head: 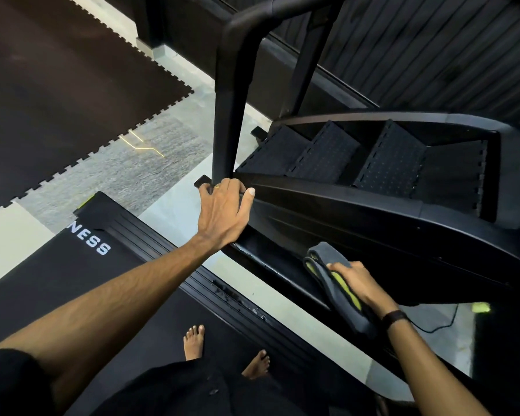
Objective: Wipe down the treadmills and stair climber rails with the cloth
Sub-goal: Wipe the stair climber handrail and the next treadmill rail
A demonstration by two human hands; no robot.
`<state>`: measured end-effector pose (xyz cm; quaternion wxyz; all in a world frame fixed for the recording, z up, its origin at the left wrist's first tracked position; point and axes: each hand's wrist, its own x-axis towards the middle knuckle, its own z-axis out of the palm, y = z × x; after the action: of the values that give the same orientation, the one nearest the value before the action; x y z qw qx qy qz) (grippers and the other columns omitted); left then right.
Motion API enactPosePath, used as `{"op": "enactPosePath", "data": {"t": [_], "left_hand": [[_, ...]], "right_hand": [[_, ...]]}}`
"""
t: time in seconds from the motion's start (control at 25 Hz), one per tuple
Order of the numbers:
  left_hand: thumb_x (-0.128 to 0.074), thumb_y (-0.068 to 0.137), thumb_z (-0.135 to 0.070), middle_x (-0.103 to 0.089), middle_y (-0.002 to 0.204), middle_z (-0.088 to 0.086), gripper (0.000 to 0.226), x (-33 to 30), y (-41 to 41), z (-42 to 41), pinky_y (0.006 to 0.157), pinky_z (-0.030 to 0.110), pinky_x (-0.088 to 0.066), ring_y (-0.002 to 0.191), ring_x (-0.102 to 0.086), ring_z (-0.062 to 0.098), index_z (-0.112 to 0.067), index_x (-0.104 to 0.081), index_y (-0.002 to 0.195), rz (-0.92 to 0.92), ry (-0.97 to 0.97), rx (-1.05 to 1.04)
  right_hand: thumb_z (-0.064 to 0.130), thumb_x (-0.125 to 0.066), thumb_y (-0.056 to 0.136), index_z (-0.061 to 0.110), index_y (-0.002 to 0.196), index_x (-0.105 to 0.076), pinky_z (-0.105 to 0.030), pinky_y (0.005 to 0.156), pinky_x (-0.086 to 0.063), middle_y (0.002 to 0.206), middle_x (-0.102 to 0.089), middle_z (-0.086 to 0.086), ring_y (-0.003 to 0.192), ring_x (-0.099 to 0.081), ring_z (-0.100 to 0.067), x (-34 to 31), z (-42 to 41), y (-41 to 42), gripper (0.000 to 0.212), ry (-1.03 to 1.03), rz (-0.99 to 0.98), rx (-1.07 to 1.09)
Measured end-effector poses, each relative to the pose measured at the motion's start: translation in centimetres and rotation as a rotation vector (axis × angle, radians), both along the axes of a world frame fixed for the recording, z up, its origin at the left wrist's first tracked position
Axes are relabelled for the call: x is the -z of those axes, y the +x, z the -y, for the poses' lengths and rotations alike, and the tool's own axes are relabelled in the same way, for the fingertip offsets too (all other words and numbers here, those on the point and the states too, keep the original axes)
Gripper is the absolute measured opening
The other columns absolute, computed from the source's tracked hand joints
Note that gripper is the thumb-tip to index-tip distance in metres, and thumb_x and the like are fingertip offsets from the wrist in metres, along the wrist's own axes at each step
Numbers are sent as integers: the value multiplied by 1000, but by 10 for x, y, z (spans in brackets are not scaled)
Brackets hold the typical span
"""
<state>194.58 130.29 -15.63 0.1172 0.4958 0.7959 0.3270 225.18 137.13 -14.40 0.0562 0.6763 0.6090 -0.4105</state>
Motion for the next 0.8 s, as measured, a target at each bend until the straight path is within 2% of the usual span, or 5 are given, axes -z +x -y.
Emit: {"op": "enactPosePath", "data": {"t": [0.24, 0.44, 0.6, 0.68, 0.8], "left_hand": [[-25, 100, -50, -59, 94, 1, 40, -2, 2, 1, 104, 46, -23, 88, -57, 22, -19, -49, 91, 3, -28, 0], [-24, 99, -51, -59, 94, 1, 39, -3, 3, 4, 105, 49, -27, 87, -57, 23, -21, -47, 89, -5, -27, -26], [-31, 100, -52, -63, 98, -1, 37, 2, 3, 3, 103, 49, -28, 83, -57, 20, -22, -52, 93, 21, 7, -14], [-33, 100, -52, -63, 98, -3, 34, 4, 2, 1, 103, 47, -29, 84, -57, 18, -24, -51, 92, 24, 21, -30], [-32, 100, -53, -63, 96, -4, 38, 4, 2, 2, 101, 45, -30, 80, -56, 14, -22, -54, 92, 32, 43, -63]], "right_hand": [[35, -56, 90, 2, 121, -66, -34, 93, -46, 127, -66, -16, 111, -62, -27, 12, -21, -108, 46, -102, -20, -172], [52, -56, 80, 17, 96, -69, -41, 83, -54, 98, -73, -7, 94, -67, -31, -9, 19, -127, 41, 140, -168, -211], [56, -53, 82, 34, 101, -62, -14, 55, -43, 76, -67, 16, 67, -60, -1, -23, 43, -65, 31, 261, -182, -320], [58, -54, 79, 34, 103, -64, -22, 63, -51, 82, -72, 11, 74, -65, -9, -21, 44, -33, 35, 217, -191, -286], [60, -57, 68, 29, 78, -69, -38, 66, -50, 71, -69, 8, 69, -62, -13, -12, 21, -4, 35, 75, -230, -143]]}}
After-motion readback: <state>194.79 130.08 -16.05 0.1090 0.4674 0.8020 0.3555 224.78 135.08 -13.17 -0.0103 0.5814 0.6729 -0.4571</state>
